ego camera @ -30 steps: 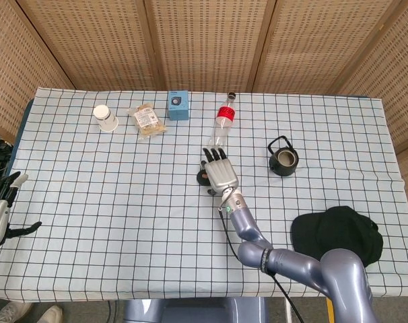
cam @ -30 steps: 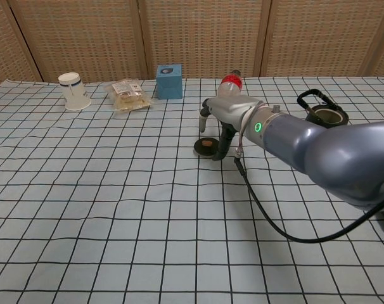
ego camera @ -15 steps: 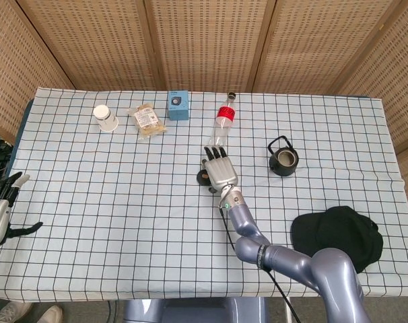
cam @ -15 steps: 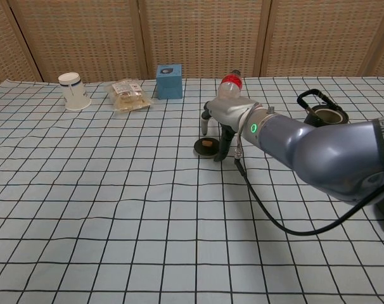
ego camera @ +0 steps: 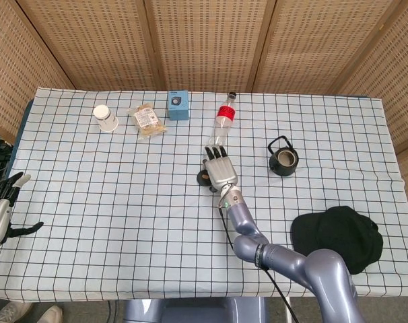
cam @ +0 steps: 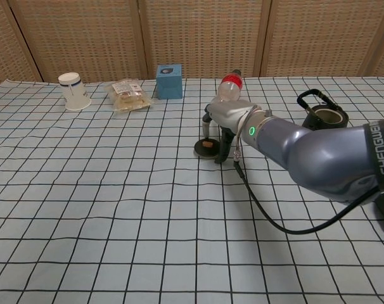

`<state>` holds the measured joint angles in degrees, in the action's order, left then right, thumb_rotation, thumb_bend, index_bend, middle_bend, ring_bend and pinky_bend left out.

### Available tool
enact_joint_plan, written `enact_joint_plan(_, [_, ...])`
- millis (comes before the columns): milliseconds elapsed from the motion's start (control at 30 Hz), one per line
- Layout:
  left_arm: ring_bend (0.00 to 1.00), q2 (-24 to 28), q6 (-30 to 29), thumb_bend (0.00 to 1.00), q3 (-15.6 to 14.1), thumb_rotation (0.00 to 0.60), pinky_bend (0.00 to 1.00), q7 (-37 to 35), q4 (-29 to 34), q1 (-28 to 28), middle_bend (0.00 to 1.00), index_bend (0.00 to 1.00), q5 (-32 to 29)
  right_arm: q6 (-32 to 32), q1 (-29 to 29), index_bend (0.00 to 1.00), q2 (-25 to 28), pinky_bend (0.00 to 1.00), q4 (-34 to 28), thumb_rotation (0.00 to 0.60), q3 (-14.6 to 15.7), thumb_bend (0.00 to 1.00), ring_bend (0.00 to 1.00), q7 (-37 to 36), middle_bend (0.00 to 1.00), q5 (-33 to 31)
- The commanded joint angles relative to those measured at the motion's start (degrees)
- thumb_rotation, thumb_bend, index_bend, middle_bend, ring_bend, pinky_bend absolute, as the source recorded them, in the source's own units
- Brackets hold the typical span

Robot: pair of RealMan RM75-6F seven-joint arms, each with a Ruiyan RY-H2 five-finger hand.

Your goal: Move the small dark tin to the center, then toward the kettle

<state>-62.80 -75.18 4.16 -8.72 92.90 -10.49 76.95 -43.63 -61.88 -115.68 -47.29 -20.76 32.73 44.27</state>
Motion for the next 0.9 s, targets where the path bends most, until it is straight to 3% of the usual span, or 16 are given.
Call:
enact_joint_plan(33, [0.0, 0.09, 0.34, 0.13, -0.07, 0.6, 0.0, -0.22, 0.1, -0.08, 0.0, 0.0, 0.14, -0.14, 0.0, 0.43, -0.19, 0.0, 0.18, 0.6, 0.04, 0.36, 0.0, -0.09, 0.12, 0.14])
enact_joint_plan(233, [0.0, 0.19, 0.71, 0.13, -0.11, 0.6, 0.0, -0.79, 0.07, -0.12, 0.0, 0.0, 0.41, -0.77, 0.12, 0.47, -0.32, 0.0, -0.01, 0.6, 0.09, 0.42, 0.0, 0.38, 0.13, 0.2])
enact_joint_plan(500, [0.0, 0.22, 0.96, 0.13, 0.0, 0.6, 0.0, -0.56, 0.2, -0.16, 0.0, 0.0, 0.32, -1.77, 0.64, 0.49, 0.03, 0.0, -1.69, 0.6, 0.18, 0.43, 0.0, 1.55, 0.14, -0.25])
enact_joint_plan(900, [0.0, 0.38, 0.85, 0.13, -0.23, 0.6, 0.0, -0.81, 0.09, 0.02, 0.0, 0.0, 1.01, -6.56, 1.66, 0.49, 3.55, 0.0, -9.34, 0.6, -0.4, 0.43, 0.0, 5.32, 0.15, -1.14])
